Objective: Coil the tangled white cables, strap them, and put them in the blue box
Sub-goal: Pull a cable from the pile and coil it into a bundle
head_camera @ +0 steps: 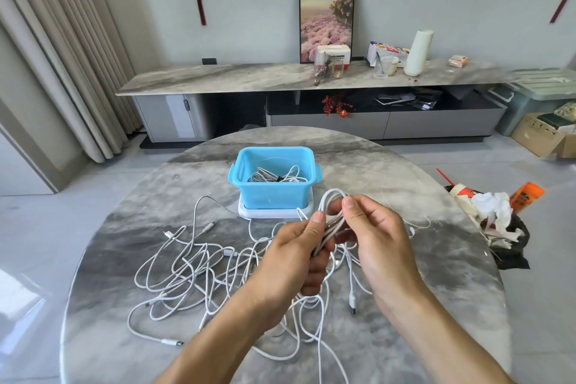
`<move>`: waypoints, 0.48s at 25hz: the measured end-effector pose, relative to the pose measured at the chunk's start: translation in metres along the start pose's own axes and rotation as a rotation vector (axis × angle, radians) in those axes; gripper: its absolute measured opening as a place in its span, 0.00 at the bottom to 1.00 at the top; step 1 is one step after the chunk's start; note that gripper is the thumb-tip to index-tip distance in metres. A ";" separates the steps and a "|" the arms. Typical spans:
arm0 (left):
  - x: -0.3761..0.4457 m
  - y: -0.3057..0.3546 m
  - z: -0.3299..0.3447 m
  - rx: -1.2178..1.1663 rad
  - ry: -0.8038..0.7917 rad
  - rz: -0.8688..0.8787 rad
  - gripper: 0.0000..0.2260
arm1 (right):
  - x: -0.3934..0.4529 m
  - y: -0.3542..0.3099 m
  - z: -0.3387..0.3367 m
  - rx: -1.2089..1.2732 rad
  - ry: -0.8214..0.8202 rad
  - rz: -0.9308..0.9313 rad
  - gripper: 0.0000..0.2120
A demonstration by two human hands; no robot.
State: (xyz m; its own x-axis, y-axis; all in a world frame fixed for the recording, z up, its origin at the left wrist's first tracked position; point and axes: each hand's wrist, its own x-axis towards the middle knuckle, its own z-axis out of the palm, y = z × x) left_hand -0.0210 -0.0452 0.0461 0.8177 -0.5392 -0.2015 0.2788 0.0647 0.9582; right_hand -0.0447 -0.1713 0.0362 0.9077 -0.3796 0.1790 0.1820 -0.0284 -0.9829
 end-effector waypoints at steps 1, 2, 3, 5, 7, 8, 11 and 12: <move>-0.001 0.000 0.000 0.003 -0.015 -0.005 0.19 | 0.000 -0.001 -0.001 0.055 -0.020 0.028 0.08; -0.001 -0.002 0.001 0.005 -0.041 -0.007 0.19 | 0.000 -0.005 -0.001 0.127 -0.069 0.075 0.07; -0.003 -0.003 0.003 0.009 -0.071 -0.011 0.19 | 0.001 -0.009 -0.001 0.198 -0.131 0.127 0.09; -0.004 -0.004 0.003 0.011 -0.132 -0.026 0.19 | 0.001 -0.015 -0.001 0.304 -0.194 0.209 0.15; -0.004 -0.004 0.004 -0.004 -0.183 -0.041 0.20 | 0.001 -0.014 -0.001 0.358 -0.171 0.223 0.18; -0.005 -0.003 0.004 -0.016 -0.204 -0.043 0.19 | 0.001 -0.012 0.000 0.365 -0.153 0.220 0.18; -0.005 -0.005 0.003 -0.028 -0.233 -0.029 0.17 | 0.001 -0.008 0.003 0.369 -0.086 0.209 0.17; -0.005 -0.007 0.004 -0.016 -0.230 -0.018 0.16 | 0.001 -0.010 0.004 0.384 -0.081 0.210 0.16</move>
State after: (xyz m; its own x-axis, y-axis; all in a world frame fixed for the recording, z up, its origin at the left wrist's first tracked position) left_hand -0.0285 -0.0461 0.0411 0.6769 -0.7172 -0.1654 0.3018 0.0655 0.9511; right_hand -0.0439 -0.1683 0.0460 0.9638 -0.2666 -0.0052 0.1038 0.3931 -0.9136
